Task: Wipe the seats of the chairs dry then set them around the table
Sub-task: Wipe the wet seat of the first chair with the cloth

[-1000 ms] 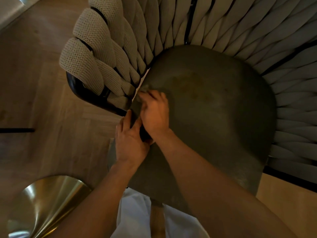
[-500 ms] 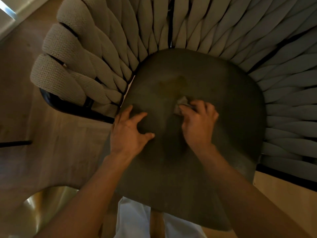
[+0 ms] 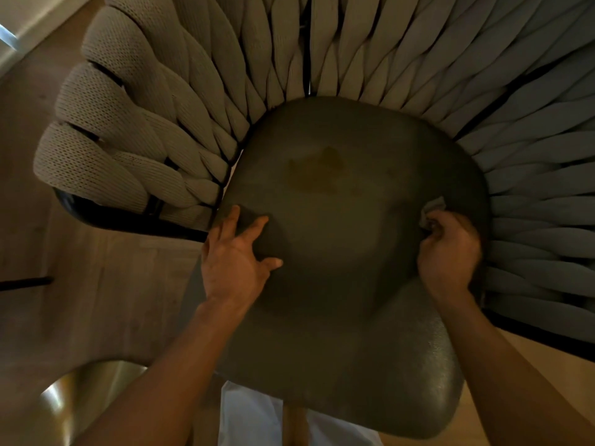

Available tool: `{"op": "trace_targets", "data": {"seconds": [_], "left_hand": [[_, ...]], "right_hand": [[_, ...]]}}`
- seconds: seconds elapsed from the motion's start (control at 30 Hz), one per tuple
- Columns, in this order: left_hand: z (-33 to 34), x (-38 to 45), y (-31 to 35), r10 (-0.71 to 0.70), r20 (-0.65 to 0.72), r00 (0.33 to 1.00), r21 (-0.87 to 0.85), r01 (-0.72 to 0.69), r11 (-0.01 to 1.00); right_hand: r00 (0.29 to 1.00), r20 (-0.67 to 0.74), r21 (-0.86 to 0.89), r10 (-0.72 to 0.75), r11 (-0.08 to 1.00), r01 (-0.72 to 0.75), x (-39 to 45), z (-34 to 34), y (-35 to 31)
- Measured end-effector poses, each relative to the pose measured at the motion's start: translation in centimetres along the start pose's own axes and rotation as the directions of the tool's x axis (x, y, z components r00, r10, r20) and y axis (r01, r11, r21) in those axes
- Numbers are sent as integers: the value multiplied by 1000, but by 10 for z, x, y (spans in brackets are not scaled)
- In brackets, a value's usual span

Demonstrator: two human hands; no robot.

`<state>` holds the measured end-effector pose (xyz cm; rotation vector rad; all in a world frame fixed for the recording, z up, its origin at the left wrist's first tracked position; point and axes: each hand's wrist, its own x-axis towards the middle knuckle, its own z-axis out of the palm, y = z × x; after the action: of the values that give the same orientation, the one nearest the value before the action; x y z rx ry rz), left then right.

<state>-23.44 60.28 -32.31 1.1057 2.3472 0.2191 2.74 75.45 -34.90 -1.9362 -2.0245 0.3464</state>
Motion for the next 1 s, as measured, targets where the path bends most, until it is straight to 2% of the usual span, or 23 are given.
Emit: {"op": "trace_targets", "data": {"seconds": [0.17,0.33,0.43,0.57,0.67,0.83,0.9,1.0], "left_hand": [[4,-1,-5,12,-12,1000,-16,-12,1000],[8,-7,-7,41,-23,999,-11,-41,999],[10,-10,-4,57,-16,998,34,-57,998],[15,-15,-2,93,-75,993,-28,-95,995],[20,-21,-8,185,-165,969,-69,-199,978],[14,-18,-7,232,-142,962,-66,-243,968],[11,-10,-5,206,-149,967,-72,-218,973],[6,0,2,165,-138,976,-69,-176,982]], "right_hand": [[993,-6,12,-114,993,114,-13,15,-41],[951,84,68,-299,953,294,-28,41,-109],[919,157,100,-361,932,348,-37,56,-156],[816,294,142,-497,867,477,-42,73,-212],[751,306,161,-585,809,565,-37,82,-241],[659,407,54,-632,737,674,-25,83,-233],[676,371,42,-637,739,672,-22,78,-215],[741,314,0,-594,780,626,-13,66,-175]]}}
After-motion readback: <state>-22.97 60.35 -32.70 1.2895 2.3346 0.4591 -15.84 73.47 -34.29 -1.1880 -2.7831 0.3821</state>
